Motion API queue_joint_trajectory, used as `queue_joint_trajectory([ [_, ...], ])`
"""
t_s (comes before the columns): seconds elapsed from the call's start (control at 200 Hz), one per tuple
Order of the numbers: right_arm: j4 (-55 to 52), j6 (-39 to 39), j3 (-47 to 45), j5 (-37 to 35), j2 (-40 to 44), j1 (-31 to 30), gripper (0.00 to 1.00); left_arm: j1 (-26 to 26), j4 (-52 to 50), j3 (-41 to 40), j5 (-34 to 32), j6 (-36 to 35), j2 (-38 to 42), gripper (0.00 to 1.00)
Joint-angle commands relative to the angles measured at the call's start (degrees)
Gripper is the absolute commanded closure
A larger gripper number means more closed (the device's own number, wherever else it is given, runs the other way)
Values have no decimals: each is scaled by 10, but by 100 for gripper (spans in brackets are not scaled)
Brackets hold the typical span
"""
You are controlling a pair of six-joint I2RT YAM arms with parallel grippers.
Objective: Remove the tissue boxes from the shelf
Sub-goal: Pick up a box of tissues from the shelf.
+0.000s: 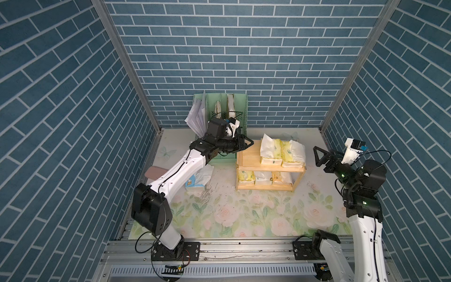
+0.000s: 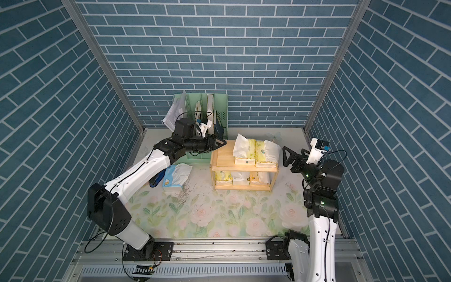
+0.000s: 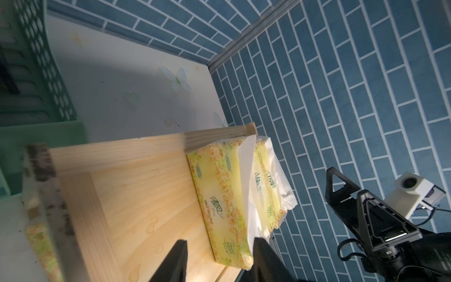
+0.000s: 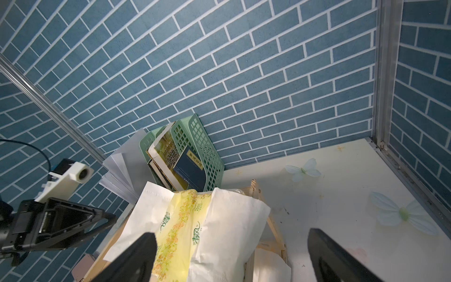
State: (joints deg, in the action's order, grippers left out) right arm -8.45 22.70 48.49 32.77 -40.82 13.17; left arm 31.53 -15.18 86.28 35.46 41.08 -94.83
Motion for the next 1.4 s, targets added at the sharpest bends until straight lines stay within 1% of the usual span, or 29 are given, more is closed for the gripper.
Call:
queue_joint_trajectory([
  [0.0, 15, 7, 4, 1, 9, -2, 0, 15, 7, 29, 7, -1, -19, 55],
  [0.13, 10, -1, 5, -7, 12, -2, 0, 25, 6, 41, 7, -1, -41, 57],
  [0.365, 3, -13, 5, -16, 15, -2, 0, 35, 14, 50, 13, 4, -71, 59],
  [0.64, -6, -23, 4, -24, 16, -1, 0, 45, 25, 62, 34, 15, -88, 53],
  [0.79, -8, -26, 2, -28, 16, -1, 0, 50, 32, 63, 30, 18, -92, 53],
  [1.01, -10, -30, 4, -33, 18, -1, 0, 56, 26, 78, 29, 15, -111, 67],
  [1.255, -13, -30, 4, -40, 17, -1, 0, 56, 23, 78, 21, 8, -105, 93],
  [1.335, -13, -30, 4, -41, 16, -1, 0, 56, 18, 79, 12, 1, -97, 98],
  [1.395, -13, -31, 4, -42, 16, -1, 0, 56, 16, 79, 8, -2, -90, 100],
])
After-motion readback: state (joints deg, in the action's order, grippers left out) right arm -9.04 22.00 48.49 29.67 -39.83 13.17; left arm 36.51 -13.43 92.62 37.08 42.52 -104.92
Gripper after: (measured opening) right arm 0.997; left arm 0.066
